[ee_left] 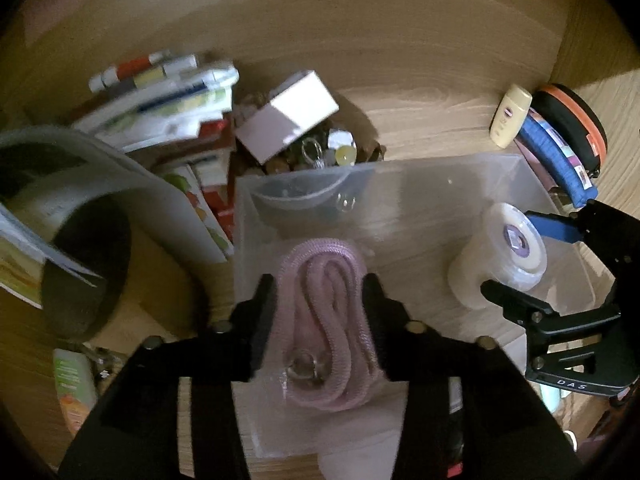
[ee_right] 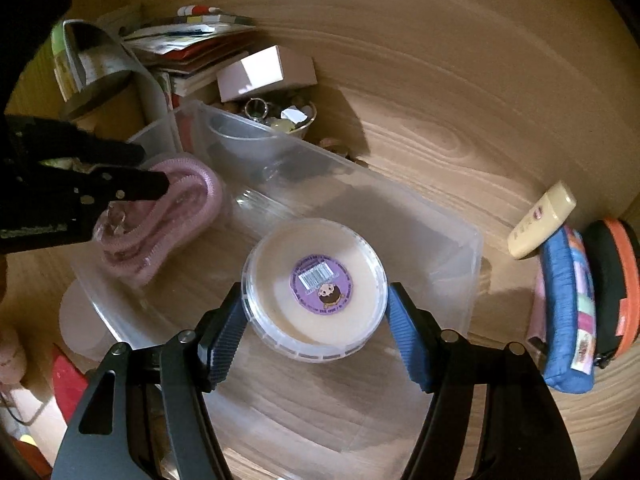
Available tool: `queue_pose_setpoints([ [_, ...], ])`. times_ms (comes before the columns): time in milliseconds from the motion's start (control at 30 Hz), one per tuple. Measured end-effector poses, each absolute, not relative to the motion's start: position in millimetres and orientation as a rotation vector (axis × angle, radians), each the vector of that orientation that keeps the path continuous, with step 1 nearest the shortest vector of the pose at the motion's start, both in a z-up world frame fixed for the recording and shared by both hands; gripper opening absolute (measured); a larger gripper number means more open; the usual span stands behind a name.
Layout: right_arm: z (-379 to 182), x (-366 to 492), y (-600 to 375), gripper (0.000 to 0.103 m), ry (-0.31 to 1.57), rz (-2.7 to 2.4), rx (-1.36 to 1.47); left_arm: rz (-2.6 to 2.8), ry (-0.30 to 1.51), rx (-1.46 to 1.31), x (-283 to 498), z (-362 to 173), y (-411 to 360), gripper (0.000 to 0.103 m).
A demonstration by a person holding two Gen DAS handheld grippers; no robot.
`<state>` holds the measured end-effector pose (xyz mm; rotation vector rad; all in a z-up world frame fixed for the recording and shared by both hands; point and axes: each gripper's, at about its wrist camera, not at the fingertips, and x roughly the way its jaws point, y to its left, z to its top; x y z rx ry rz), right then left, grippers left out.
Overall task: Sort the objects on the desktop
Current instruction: 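Lower the pink rope and cream tub into the clear box and release both, then grasp the white ball-shaped case with the left tool while the right tool grasps the red pouch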
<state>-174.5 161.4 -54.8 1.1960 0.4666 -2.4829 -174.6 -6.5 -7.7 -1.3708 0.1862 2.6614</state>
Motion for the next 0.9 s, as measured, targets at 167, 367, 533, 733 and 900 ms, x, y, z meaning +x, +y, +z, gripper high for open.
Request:
queue_pose_setpoints([
  [167, -47, -168, 164, 0.078, 0.445, -2.489, 1.164, 2.702, 0.251, -1.291, -162, 5, -4, 0.060],
  [367, -34, -157, 173, 0.080, 0.417, -2.534, 1.111, 2.733, 0.275, -1.241, -148, 18, -5, 0.067],
  [533, -19, -138, 174, 0.082, 0.379, -2.565, 1.065, 2.756, 0.268, -1.204, -130, 31, -7, 0.074],
  [733, -8, -111, 169, 0.083, 0.369, -2.583, 1.017, 2.772, 0.273, -1.182, -103, 37, -6, 0.080],
  [900, -2, -89, 171, 0.084, 0.366, -2.583, 0.983, 2.777, 0.259, -1.169, -73, 41, -9, 0.081],
])
